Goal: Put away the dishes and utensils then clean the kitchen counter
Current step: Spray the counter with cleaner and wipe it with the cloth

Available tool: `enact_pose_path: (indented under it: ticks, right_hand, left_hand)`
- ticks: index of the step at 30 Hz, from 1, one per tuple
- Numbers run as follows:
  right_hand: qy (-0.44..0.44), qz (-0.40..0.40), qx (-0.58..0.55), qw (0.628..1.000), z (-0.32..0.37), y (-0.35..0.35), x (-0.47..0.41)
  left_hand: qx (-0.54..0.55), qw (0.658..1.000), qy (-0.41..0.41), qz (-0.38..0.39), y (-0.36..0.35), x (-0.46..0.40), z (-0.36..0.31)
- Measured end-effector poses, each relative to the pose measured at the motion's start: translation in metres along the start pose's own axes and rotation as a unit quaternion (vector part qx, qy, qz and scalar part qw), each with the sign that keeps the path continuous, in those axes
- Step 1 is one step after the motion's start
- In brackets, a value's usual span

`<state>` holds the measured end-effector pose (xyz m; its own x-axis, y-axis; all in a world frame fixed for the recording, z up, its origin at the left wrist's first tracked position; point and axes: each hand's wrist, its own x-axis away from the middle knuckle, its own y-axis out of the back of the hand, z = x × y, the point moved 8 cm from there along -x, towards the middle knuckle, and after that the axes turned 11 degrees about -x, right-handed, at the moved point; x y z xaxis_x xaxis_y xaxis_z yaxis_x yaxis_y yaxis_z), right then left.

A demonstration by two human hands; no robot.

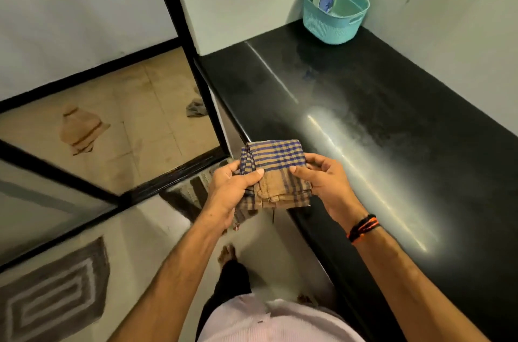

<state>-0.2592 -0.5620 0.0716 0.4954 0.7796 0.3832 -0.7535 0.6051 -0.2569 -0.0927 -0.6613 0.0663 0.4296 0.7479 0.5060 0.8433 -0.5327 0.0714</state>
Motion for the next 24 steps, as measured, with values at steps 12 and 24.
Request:
enact_pose_path:
  ticks: [12, 24]
  right_hand:
    - [0.017, -0.096, -0.082, 0.992, 0.072, -0.046, -0.151]
    - [0.031, -0.159, -0.082, 0.983, 0.172, -0.011, -0.279]
  left_hand:
    - [-0.098, 0.984, -0.012, 0.145, 0.016, -0.194, -0.133]
    - [-0.203, 0.954, -0.023, 0.222, -0.053, -0.337, -0.250]
